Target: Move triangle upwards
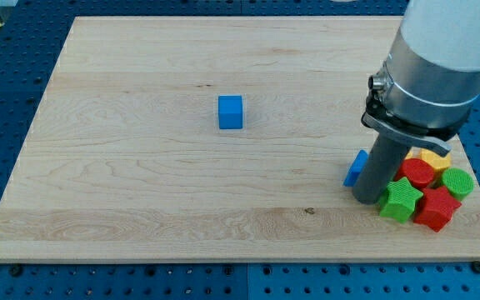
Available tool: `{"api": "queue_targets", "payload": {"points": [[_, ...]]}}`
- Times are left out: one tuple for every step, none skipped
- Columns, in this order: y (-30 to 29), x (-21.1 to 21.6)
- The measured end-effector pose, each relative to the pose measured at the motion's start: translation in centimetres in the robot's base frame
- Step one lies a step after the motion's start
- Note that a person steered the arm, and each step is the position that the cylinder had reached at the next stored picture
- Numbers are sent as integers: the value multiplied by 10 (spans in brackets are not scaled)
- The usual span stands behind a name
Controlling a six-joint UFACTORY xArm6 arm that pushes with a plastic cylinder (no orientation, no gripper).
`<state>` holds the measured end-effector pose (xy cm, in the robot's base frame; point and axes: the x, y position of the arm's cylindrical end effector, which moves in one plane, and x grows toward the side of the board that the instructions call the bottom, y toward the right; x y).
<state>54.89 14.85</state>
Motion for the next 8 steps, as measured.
{"api": "queue_targets", "payload": {"points": [[0,0],[0,-11],[0,-16],[0,-25],[0,-35],[0,-48],[0,-61],[0,-71]]}}
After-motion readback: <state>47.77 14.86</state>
